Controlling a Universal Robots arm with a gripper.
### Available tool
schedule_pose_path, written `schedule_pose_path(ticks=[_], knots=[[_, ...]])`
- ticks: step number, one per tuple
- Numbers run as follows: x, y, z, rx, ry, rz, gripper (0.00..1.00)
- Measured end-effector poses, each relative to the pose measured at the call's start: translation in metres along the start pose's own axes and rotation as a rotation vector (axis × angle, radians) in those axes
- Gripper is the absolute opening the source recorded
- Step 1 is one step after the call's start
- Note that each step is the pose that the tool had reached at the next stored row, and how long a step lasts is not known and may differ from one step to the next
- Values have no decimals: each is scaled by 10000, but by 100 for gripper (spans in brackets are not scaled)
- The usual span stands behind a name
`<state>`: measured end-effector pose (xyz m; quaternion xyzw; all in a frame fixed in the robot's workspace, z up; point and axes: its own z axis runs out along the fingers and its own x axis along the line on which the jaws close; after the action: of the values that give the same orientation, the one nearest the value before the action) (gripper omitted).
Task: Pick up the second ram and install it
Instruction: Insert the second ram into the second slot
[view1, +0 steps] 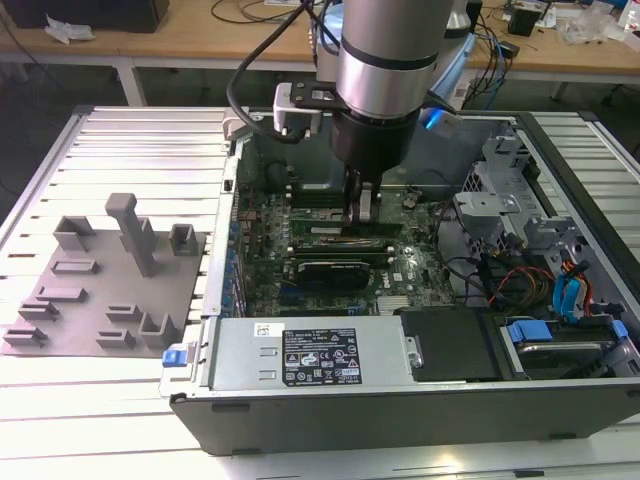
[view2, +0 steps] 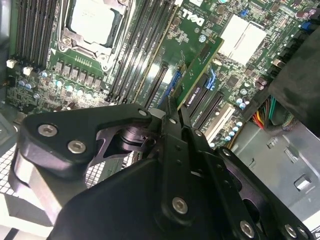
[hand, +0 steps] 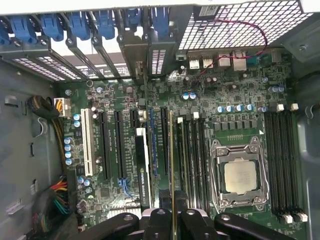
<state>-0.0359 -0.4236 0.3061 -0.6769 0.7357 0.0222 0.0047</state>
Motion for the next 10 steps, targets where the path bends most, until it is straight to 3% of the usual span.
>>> schedule_pose_path(ticks=[7, 10], knots=[[-3, -2, 89, -1, 1, 1, 11], [-44, 1, 121, 0, 0, 0, 11]])
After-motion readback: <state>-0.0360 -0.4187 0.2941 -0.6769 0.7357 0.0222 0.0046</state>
